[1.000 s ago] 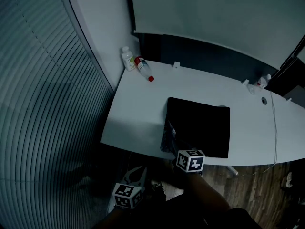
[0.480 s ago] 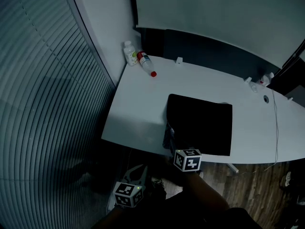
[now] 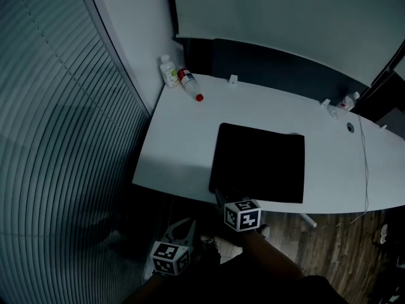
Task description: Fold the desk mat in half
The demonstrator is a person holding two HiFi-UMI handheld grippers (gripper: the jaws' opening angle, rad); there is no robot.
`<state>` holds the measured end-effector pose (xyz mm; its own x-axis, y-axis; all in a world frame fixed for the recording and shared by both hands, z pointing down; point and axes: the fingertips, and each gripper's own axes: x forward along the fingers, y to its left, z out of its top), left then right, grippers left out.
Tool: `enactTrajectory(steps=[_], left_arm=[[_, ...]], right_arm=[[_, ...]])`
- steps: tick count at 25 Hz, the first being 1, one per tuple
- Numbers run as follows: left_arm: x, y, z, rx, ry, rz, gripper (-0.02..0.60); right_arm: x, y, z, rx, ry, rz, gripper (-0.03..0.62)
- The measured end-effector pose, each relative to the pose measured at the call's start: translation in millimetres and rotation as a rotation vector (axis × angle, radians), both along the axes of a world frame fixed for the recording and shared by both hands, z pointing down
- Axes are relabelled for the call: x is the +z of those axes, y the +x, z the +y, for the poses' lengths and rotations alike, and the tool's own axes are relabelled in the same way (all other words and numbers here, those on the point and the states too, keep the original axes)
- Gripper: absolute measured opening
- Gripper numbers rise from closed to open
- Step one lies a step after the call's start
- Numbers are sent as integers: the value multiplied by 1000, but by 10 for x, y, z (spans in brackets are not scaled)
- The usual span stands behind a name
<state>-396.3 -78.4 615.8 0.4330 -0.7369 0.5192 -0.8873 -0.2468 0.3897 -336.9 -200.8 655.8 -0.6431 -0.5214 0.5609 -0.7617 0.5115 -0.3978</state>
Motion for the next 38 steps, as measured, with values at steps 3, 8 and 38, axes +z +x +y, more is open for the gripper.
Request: enactTrajectory(steps=[3, 8, 38], left_arm=[[-23, 31, 4, 9, 8, 2, 6], [-123, 169, 9, 39, 20, 12, 6], [-946, 2071, 908, 143, 153, -26, 6]], right_arm=[[-32, 65, 55, 4, 9, -4, 75], [-201, 300, 157, 40, 23, -19, 29], [-1486, 2603, 1770, 170, 212, -144, 23]])
